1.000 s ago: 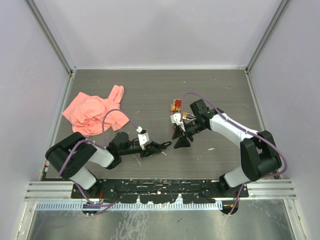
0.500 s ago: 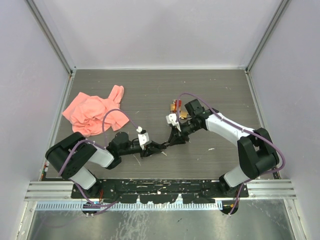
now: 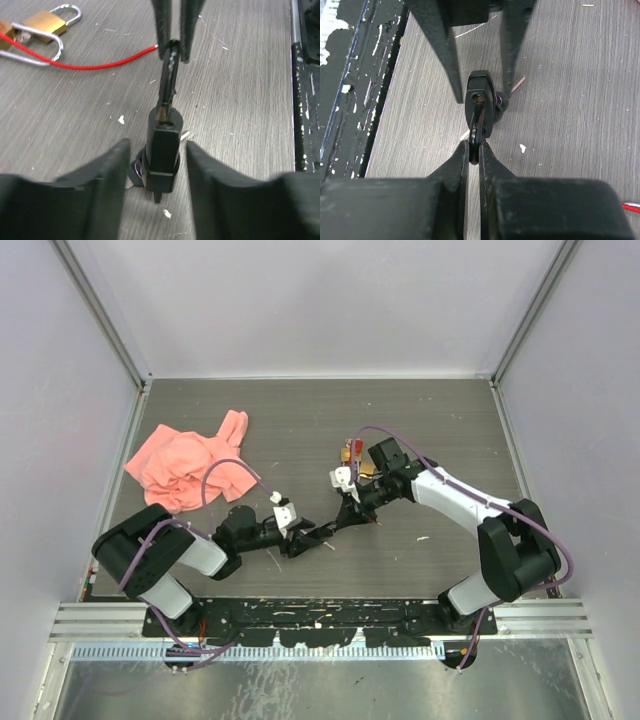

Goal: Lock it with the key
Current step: Lock the lock.

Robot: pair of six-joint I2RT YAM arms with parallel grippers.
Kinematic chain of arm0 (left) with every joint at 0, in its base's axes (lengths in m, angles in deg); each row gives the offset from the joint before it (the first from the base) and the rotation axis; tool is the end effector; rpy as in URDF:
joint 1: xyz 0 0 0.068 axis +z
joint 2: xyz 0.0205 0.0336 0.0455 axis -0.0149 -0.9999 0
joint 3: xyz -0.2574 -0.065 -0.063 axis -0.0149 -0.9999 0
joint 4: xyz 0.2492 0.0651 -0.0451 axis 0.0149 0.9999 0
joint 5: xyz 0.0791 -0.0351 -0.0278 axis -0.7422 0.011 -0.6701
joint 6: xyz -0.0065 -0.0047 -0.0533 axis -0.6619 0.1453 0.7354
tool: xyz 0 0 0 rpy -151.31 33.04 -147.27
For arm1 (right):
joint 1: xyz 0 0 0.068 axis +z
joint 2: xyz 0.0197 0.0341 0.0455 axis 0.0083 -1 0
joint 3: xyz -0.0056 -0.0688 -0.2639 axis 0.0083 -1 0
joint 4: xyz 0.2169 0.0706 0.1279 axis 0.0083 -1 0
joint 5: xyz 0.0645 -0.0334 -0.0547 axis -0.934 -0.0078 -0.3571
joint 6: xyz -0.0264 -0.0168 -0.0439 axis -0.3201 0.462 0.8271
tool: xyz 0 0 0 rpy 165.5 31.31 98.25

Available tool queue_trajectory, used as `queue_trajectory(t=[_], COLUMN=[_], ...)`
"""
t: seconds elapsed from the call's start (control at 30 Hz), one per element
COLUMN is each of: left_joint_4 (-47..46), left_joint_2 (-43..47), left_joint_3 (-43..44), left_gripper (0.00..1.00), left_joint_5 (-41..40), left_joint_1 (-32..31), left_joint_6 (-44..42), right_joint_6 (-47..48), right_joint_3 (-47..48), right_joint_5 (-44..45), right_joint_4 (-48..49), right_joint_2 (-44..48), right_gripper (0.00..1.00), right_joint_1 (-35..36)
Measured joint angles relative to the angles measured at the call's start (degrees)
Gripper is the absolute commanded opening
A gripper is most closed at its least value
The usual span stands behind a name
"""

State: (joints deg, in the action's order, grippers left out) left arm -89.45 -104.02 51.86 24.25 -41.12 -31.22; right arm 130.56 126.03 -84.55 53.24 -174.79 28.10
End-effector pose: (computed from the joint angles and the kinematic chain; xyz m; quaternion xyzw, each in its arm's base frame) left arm 0.1658 -0.1746 0.1346 0.4474 0.6148 -0.4035 0.5089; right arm 0.2332 0.1610 0.2132 -0.6626 0.5549 0.4011 0.3037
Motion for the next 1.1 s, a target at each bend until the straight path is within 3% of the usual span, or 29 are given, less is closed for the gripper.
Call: queue_trajectory(t=[0.13,0.27,0.63,0.73,0.83,0.87,1.1], left_joint_4=[-4.44,-8.11,-11.37,-11.96,-11.93,-11.89,-11.98], left_joint_2=[-2.51,-7.3,-6.58,-6.23,-6.27,-6.32,-7.96], left_joint_3=[-2.51,-3.74,-3.61,-3.48,-3.32,-3.17,-1.97], left_gripper=[0.84,0.98,1.0,0.9,0.49,0.42,0.48], left_joint_5=[-2.08,-3.34,-6.36,-6.27,-5.77,-5.38,-2.99], left_joint_1=[0.11,0.11,0.11,0.11,0.11,0.11,0.11], left_joint_6=[1.95,4.24,5.51,5.46,5.51,5.64,5.4], right_joint_6=[-0.42,-0.39,-0.55,-0.79,-0.85,-0.87,-0.87], right_joint_3=[0.0,0.0,0.02,0.24,1.27,1.68,4.37], right_joint_5=[0.87,1.36,2.62,3.04,4.04,4.35,6.58], right_joint_4=[0.0,-0.02,0.11,0.22,0.04,-0.11,-0.57], right_joint_2=[0.7,1.01,1.03,1.01,0.92,0.83,-0.92], right_gripper=[0.01,0.01,0.01,0.01,0.01,0.01,0.01], right_joint_1=[0.26,0.96,2.89,3.3,4.11,4.37,5.9])
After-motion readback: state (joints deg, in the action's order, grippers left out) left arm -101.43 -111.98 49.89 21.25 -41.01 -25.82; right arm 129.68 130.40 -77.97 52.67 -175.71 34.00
